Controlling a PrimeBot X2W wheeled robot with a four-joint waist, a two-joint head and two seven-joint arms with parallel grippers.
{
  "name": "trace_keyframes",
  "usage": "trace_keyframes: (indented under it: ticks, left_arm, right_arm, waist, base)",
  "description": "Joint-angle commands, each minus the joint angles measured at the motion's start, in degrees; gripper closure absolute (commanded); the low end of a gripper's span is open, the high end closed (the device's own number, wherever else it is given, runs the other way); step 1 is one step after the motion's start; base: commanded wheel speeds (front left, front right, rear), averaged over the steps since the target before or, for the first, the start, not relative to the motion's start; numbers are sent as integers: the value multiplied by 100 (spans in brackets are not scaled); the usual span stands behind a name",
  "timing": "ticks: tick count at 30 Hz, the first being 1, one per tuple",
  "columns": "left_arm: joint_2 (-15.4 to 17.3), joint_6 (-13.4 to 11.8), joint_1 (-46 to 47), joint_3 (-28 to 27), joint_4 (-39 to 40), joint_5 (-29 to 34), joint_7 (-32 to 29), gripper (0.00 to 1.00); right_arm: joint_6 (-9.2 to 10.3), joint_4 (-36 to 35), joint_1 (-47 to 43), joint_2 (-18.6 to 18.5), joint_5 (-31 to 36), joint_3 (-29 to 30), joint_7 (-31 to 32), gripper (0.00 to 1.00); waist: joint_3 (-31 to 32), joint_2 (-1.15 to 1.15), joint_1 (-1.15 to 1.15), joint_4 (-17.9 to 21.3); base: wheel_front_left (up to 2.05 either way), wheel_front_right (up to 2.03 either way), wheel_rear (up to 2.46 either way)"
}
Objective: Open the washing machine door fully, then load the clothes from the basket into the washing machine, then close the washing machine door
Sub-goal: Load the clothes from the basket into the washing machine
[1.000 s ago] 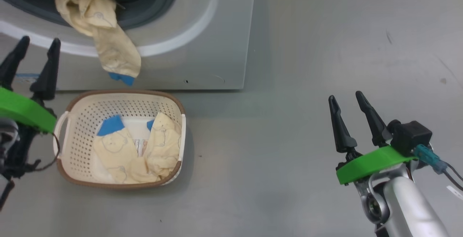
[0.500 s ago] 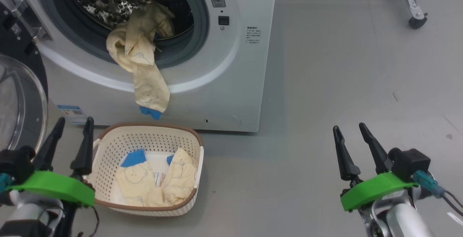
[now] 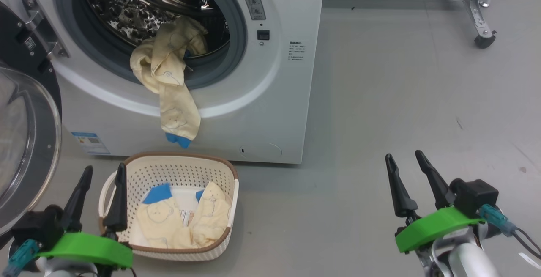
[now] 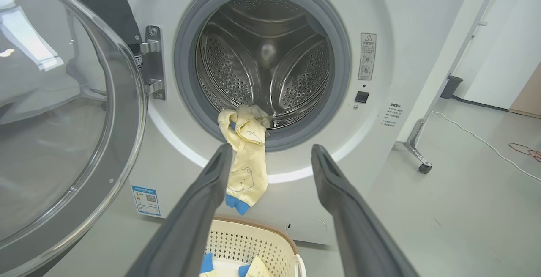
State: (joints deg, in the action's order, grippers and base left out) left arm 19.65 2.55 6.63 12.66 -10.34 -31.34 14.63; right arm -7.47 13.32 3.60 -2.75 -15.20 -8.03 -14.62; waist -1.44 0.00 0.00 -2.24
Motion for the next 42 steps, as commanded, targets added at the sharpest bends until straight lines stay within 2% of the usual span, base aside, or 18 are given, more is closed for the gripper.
trace_keyframes:
  ticks: [1,10,19,33,42]
  left_arm:
    - [87,33,146,-343,205,84,37,0]
    - [-143,224,-43,-717,223,376,37,0]
    - [-298,358,-111,-858,211,563,37,0]
    - [-421,450,-124,-878,158,671,37,0]
    - [-432,478,-31,-900,104,646,37,0]
  right_arm:
    - [-2,-194,89,-12,-25,-134,-38,0]
    - [-2,-199,96,-12,-48,-116,-38,0]
    - [-2,-201,110,-12,-81,-122,-38,0]
    - [-2,-204,119,-12,-68,-147,-38,0]
    - [-2,-233,186,-12,-17,-146,-38,0]
  waist:
    - [-10,0,0,23]
    - [-57,0,0,94]
    - [-89,0,0,121]
    - [-151,0,0,161]
    - [-415,0,0,205]
  base:
    - [0,0,0]
    - [0,0,0]
    - [0,0,0]
    - [0,0,0]
    - [0,0,0]
